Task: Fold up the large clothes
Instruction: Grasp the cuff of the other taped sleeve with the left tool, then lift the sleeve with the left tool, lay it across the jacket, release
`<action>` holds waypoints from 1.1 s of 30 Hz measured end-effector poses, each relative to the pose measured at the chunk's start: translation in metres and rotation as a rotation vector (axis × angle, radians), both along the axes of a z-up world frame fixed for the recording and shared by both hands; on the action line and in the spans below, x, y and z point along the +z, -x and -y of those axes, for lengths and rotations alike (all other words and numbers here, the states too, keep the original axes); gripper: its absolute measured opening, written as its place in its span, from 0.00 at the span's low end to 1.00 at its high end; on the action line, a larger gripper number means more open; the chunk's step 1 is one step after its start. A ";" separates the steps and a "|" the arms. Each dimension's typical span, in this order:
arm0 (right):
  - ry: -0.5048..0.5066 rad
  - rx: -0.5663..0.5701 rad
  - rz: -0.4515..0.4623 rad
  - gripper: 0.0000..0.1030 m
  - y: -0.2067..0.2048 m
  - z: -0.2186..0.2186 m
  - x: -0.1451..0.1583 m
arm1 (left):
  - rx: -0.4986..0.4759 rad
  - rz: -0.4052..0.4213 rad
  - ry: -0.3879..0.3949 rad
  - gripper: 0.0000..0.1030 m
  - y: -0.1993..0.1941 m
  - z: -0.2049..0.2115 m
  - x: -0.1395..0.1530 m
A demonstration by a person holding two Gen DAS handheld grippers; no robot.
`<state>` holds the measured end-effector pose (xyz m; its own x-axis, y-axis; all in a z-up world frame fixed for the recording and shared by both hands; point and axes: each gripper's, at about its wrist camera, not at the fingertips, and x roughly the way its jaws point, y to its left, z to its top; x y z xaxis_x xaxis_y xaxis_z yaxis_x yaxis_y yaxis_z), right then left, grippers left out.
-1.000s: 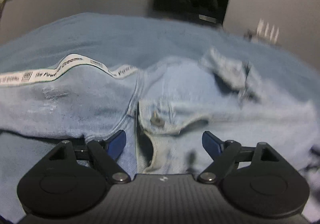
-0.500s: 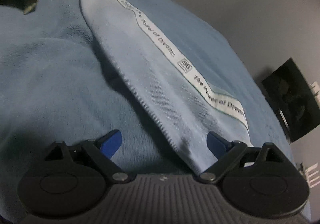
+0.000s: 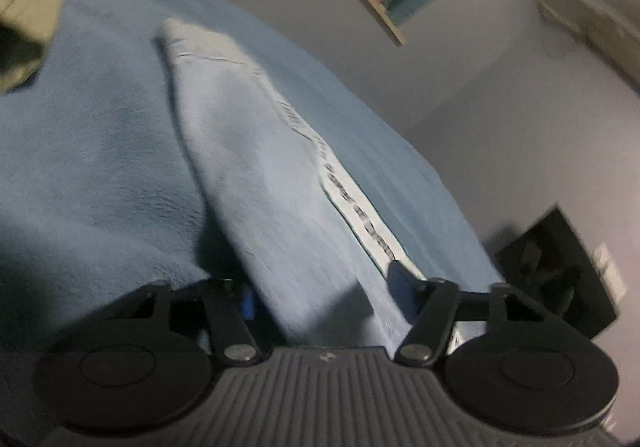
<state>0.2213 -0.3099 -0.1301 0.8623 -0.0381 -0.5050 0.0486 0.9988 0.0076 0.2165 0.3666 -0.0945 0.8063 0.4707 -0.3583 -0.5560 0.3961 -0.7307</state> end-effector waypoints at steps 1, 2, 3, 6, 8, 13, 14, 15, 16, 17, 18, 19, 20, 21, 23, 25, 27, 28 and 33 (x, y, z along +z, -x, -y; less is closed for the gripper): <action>0.005 0.000 0.000 0.94 0.000 -0.001 -0.001 | 0.020 0.022 0.031 0.36 0.003 -0.003 -0.002; 0.009 -0.001 0.000 0.95 -0.001 -0.002 -0.001 | 0.041 0.027 0.054 0.20 0.006 -0.003 -0.003; 0.013 -0.001 0.000 0.95 -0.001 -0.002 -0.001 | 0.055 0.030 0.072 0.15 0.008 -0.005 -0.005; 0.019 -0.003 0.000 0.95 -0.001 -0.004 -0.001 | 0.076 0.061 0.083 0.08 0.010 -0.004 0.002; 0.022 -0.004 0.001 0.95 -0.001 -0.004 -0.001 | 0.043 0.105 0.040 0.05 0.008 0.001 0.016; 0.026 -0.004 0.003 0.95 -0.001 -0.004 -0.001 | -0.105 0.194 -0.123 0.05 -0.010 0.033 0.069; 0.025 -0.003 0.003 0.95 -0.001 -0.004 -0.001 | -0.134 0.203 -0.157 0.05 -0.012 0.042 0.077; 0.025 -0.003 0.003 0.95 -0.001 -0.004 -0.001 | -0.169 0.209 -0.200 0.05 -0.018 0.053 0.089; 0.025 -0.003 0.003 0.95 -0.001 -0.005 -0.001 | -0.212 0.226 -0.241 0.05 -0.022 0.065 0.099; 0.025 -0.002 0.003 0.95 -0.001 -0.005 -0.001 | -0.255 0.239 -0.274 0.05 -0.028 0.078 0.108; 0.024 -0.002 0.002 0.95 -0.001 -0.005 -0.001 | -0.296 0.246 -0.309 0.05 -0.031 0.093 0.115; 0.023 -0.002 0.002 0.95 -0.001 -0.005 -0.001 | -0.343 0.258 -0.347 0.05 -0.036 0.109 0.123; 0.022 -0.001 0.002 0.95 -0.002 -0.005 -0.001 | -0.396 0.274 -0.381 0.05 -0.040 0.125 0.130; 0.022 -0.001 0.001 0.95 -0.002 -0.005 -0.001 | -0.445 0.281 -0.406 0.05 -0.045 0.139 0.135; 0.021 -0.001 0.001 0.95 -0.002 -0.005 -0.001 | -0.566 0.291 -0.455 0.05 -0.056 0.176 0.141; 0.023 -0.001 0.000 0.95 -0.002 -0.005 -0.002 | -0.680 0.281 -0.513 0.05 -0.066 0.218 0.144; 0.027 -0.001 -0.001 0.96 -0.003 -0.005 -0.003 | -0.789 0.271 -0.579 0.05 -0.075 0.263 0.141; 0.029 -0.001 -0.001 0.96 -0.003 -0.005 -0.003 | -0.853 0.263 -0.608 0.05 -0.079 0.286 0.138; 0.005 0.004 0.001 0.96 -0.003 -0.001 -0.006 | -1.140 0.144 -0.689 0.05 -0.099 0.371 0.110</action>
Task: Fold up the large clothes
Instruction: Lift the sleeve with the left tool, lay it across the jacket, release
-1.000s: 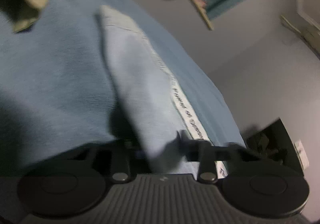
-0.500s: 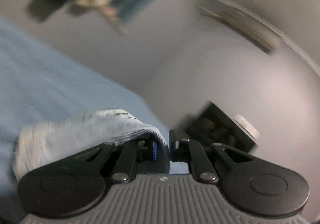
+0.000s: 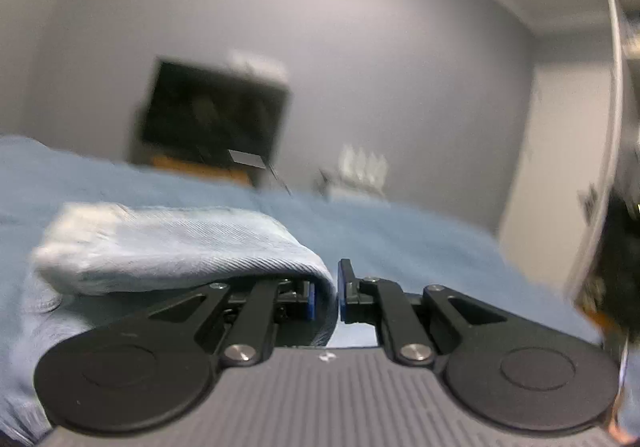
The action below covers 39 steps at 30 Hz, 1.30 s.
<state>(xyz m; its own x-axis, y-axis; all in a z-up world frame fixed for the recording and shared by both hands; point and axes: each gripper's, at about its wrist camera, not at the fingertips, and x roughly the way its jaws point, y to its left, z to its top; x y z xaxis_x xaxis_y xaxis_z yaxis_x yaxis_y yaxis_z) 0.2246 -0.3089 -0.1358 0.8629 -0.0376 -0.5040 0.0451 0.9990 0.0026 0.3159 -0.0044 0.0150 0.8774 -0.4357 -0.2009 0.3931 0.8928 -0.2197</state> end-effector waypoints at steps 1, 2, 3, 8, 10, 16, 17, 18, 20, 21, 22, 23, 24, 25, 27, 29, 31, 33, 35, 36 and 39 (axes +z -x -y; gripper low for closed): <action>-0.006 0.001 0.000 0.96 -0.001 0.001 -0.001 | -0.009 -0.029 -0.042 0.05 -0.003 0.011 -0.007; -0.010 0.000 0.000 0.96 -0.001 0.002 -0.002 | -0.001 -0.054 -0.077 0.06 -0.004 0.024 -0.015; -0.011 0.000 0.001 0.96 -0.001 0.002 -0.003 | 0.016 -0.091 -0.100 0.07 -0.008 0.027 -0.022; -0.007 -0.004 0.015 0.96 0.003 0.001 -0.001 | 0.089 -0.308 -0.122 0.61 -0.015 0.020 -0.042; -0.006 -0.008 0.019 0.96 0.008 -0.001 0.003 | 0.133 -0.327 -0.051 0.64 0.000 0.004 -0.035; -0.033 0.065 0.045 0.94 0.030 -0.023 0.021 | 0.348 -0.409 0.107 0.71 0.041 -0.055 -0.019; -0.023 0.082 0.061 0.94 0.036 -0.032 0.026 | 0.382 -0.420 0.097 0.71 0.046 -0.061 -0.016; -0.009 0.110 0.079 0.94 0.043 -0.041 0.032 | 0.418 -0.431 0.079 0.71 0.044 -0.070 -0.014; 0.009 0.163 0.110 0.93 0.055 -0.058 0.043 | 0.475 -0.459 0.034 0.71 0.046 -0.079 -0.016; 0.014 0.191 0.124 0.92 0.060 -0.067 0.049 | 0.479 -0.470 0.019 0.71 0.046 -0.081 -0.021; 0.015 0.222 0.139 0.92 0.065 -0.077 0.056 | 0.475 -0.484 0.000 0.71 0.040 -0.085 -0.027; 0.017 0.242 0.150 0.92 0.067 -0.086 0.061 | 0.480 -0.495 -0.020 0.71 0.037 -0.089 -0.032; 0.029 0.267 0.162 0.92 0.068 -0.098 0.067 | 0.497 -0.507 -0.038 0.71 0.039 -0.095 -0.037; 0.059 0.291 0.165 0.92 0.066 -0.110 0.070 | 0.527 -0.525 -0.052 0.71 0.034 -0.100 -0.044; 0.157 0.333 0.167 0.89 0.056 -0.140 0.075 | 0.563 -0.563 -0.020 0.71 0.029 -0.117 -0.056; 0.221 0.357 0.151 0.85 0.042 -0.165 0.078 | 0.560 -0.579 0.053 0.71 0.025 -0.132 -0.065; 0.246 0.393 0.100 0.79 0.022 -0.189 0.081 | 0.561 -0.582 0.089 0.71 0.020 -0.140 -0.069; 0.278 0.429 0.047 0.70 0.004 -0.212 0.081 | 0.559 -0.575 0.090 0.73 0.017 -0.142 -0.067; 0.382 0.466 -0.029 0.65 -0.016 -0.237 0.071 | 0.546 -0.555 0.073 0.73 0.014 -0.143 -0.062; 0.428 0.472 -0.058 0.61 -0.024 -0.246 0.065 | 0.539 -0.546 0.076 0.73 0.014 -0.145 -0.060; 0.525 0.452 -0.115 0.23 -0.039 -0.254 0.053 | 0.524 -0.535 0.136 0.73 0.013 -0.154 -0.055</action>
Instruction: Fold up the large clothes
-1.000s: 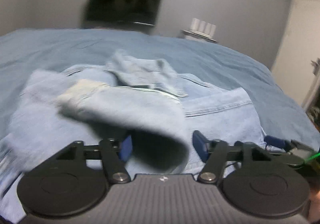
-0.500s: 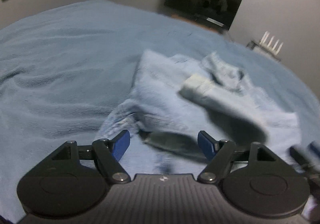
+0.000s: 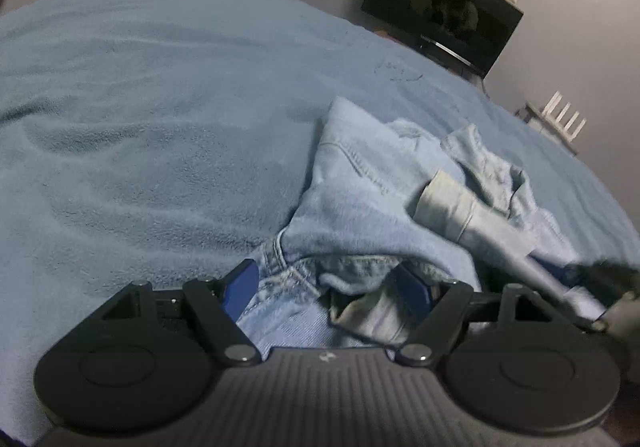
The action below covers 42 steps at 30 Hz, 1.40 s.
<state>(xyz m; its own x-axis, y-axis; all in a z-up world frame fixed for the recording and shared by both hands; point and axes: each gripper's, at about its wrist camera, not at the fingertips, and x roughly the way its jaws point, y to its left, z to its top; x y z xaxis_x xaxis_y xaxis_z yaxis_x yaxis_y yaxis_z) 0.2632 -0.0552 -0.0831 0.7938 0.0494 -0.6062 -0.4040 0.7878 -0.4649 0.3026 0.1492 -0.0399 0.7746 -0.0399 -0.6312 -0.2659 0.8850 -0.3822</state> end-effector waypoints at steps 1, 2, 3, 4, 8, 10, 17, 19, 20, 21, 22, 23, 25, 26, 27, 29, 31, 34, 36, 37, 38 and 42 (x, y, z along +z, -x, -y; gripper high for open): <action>-0.014 -0.013 0.001 0.14 -0.001 0.003 0.002 | 0.007 0.012 0.029 0.73 -0.001 -0.001 0.004; -0.064 -0.028 0.004 0.11 -0.001 0.010 0.008 | 0.010 0.028 0.067 0.73 0.009 -0.005 0.011; -0.116 -0.053 0.011 0.10 0.000 0.018 0.014 | 0.010 0.043 0.105 0.73 0.010 -0.009 0.013; -0.158 -0.084 0.026 0.09 0.002 0.027 0.019 | 0.011 0.055 0.135 0.73 0.011 -0.012 0.014; -0.394 -0.279 0.101 0.08 0.020 0.082 0.040 | 0.015 0.045 0.099 0.73 0.008 -0.010 0.018; -0.572 -0.442 0.095 0.08 0.032 0.120 0.039 | 0.012 0.021 0.095 0.73 0.005 -0.008 0.014; -0.852 -0.763 -0.038 0.46 0.075 0.201 -0.014 | -0.008 -0.002 0.023 0.73 0.000 0.005 0.009; -0.868 -0.784 -0.002 0.47 0.086 0.212 -0.018 | -0.013 -0.004 0.008 0.73 0.000 0.007 0.009; -0.905 -0.794 0.008 0.50 0.091 0.220 -0.020 | -0.014 -0.006 0.004 0.76 -0.001 0.008 0.008; -0.958 -0.799 0.012 0.52 0.096 0.230 -0.022 | -0.017 -0.006 0.004 0.77 -0.001 0.008 0.008; -1.007 -0.799 0.009 0.52 0.098 0.239 -0.024 | -0.018 -0.007 0.001 0.77 -0.001 0.008 0.007; -1.033 -0.793 0.001 0.52 0.098 0.245 -0.025 | -0.019 -0.008 -0.004 0.77 -0.002 0.009 0.007; -1.045 -0.776 0.015 0.52 0.100 0.253 -0.024 | -0.028 -0.010 -0.021 0.77 -0.003 0.011 0.006; -1.053 -0.766 0.024 0.52 0.099 0.254 -0.024 | -0.032 -0.012 -0.034 0.78 -0.004 0.012 0.005; -1.073 -0.750 0.034 0.48 0.101 0.256 -0.023 | -0.037 -0.015 -0.048 0.79 -0.004 0.013 0.004; -1.070 -0.725 0.042 0.26 0.088 0.268 -0.021 | -0.051 -0.023 -0.082 0.79 -0.007 0.016 0.002; -1.032 -0.676 0.090 0.23 0.088 0.264 -0.009 | -0.079 -0.044 -0.134 0.80 -0.010 0.020 -0.002; -0.961 -0.598 0.177 0.22 0.088 0.258 0.012 | -0.112 -0.057 -0.172 0.82 -0.012 0.021 -0.002; -0.885 -0.597 0.176 0.22 0.084 0.254 0.015 | -0.148 -0.074 -0.203 0.83 -0.015 0.020 -0.001; -0.836 -0.613 0.146 0.22 0.077 0.254 0.013 | -0.171 -0.088 -0.221 0.83 -0.016 0.019 -0.002; -0.784 -0.636 0.103 0.23 0.069 0.253 0.006 | -0.191 -0.105 -0.240 0.92 -0.018 0.018 -0.003; -0.682 -0.631 -0.017 0.27 0.061 0.253 -0.015 | -0.202 -0.150 -0.257 1.00 -0.019 0.004 -0.011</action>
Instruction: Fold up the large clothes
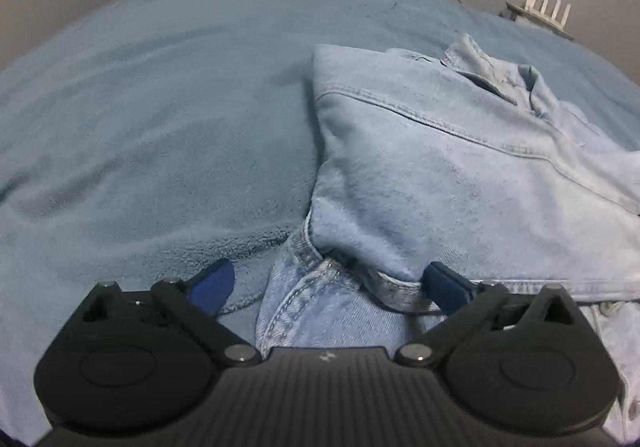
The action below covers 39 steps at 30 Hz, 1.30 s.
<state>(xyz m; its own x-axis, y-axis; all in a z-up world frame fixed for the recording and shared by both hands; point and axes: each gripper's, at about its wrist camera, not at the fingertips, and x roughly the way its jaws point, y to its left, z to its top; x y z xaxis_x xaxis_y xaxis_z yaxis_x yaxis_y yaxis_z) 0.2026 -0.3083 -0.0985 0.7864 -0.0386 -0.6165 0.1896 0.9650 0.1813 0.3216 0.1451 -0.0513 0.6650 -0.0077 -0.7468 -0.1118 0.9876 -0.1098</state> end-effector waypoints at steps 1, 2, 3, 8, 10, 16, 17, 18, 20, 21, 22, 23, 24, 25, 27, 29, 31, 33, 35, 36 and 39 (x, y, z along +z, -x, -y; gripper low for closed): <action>0.012 0.015 0.002 0.29 0.002 0.001 0.003 | 0.020 0.001 0.038 1.00 0.001 -0.006 0.003; 0.024 0.025 0.007 0.39 0.008 0.001 0.008 | 0.041 0.007 0.057 1.00 0.003 -0.010 0.007; 0.039 0.026 0.015 0.49 0.012 0.004 0.013 | 0.065 0.025 0.052 1.00 0.005 -0.013 0.013; 0.110 -0.010 0.073 0.53 0.022 0.027 0.039 | 0.245 0.191 0.034 1.00 0.021 -0.040 0.041; 0.100 -0.021 0.116 0.53 0.025 0.034 0.045 | 0.277 0.263 0.174 1.00 0.027 -0.051 0.043; 0.040 0.034 0.186 0.41 0.008 0.029 0.038 | 0.117 0.299 0.397 0.97 0.018 -0.030 0.023; 0.042 0.049 0.189 0.38 0.002 0.023 0.034 | 0.082 0.292 0.364 0.93 0.015 -0.020 0.020; 0.053 0.073 0.194 0.35 -0.001 0.018 0.033 | 0.050 0.286 0.329 0.90 0.012 -0.011 0.019; 0.126 0.125 0.207 0.31 -0.010 0.003 0.032 | -0.023 0.281 0.249 0.84 0.009 0.006 0.017; 0.180 0.150 0.219 0.31 -0.009 -0.003 0.033 | -0.052 0.285 0.214 0.83 0.009 0.015 0.016; 0.231 0.182 0.231 0.31 -0.012 -0.011 0.032 | -0.075 0.291 0.179 0.82 0.009 0.023 0.016; 0.269 0.215 0.242 0.31 -0.015 -0.018 0.031 | -0.096 0.290 0.139 0.82 0.008 0.030 0.015; 0.293 0.238 0.243 0.31 -0.017 -0.022 0.030 | -0.108 0.281 0.108 0.82 0.005 0.035 0.013; 0.307 0.259 0.239 0.31 -0.021 -0.026 0.028 | -0.116 0.266 0.078 0.82 0.003 0.040 0.010; 0.303 0.272 0.206 0.31 -0.031 -0.028 0.021 | -0.121 0.235 0.032 0.82 -0.002 0.047 0.002; 0.282 0.262 0.138 0.30 -0.042 -0.024 0.011 | -0.117 0.203 -0.019 0.82 -0.005 0.050 -0.008; 0.256 0.258 0.108 0.26 -0.048 -0.018 0.000 | -0.127 0.191 -0.061 0.82 -0.005 0.053 -0.016; 0.261 0.265 0.130 0.26 -0.047 -0.017 -0.003 | -0.140 0.191 -0.105 0.82 -0.006 0.057 -0.022; 0.269 0.266 0.133 0.26 -0.046 -0.019 -0.003 | -0.144 0.196 -0.130 0.85 -0.006 0.059 -0.023; 0.262 0.265 0.132 0.26 -0.043 -0.018 -0.002 | -0.145 0.201 -0.136 0.86 -0.004 0.059 -0.024; 0.182 0.234 0.156 0.32 -0.023 -0.008 0.017 | -0.148 0.218 -0.152 0.90 0.013 0.061 -0.021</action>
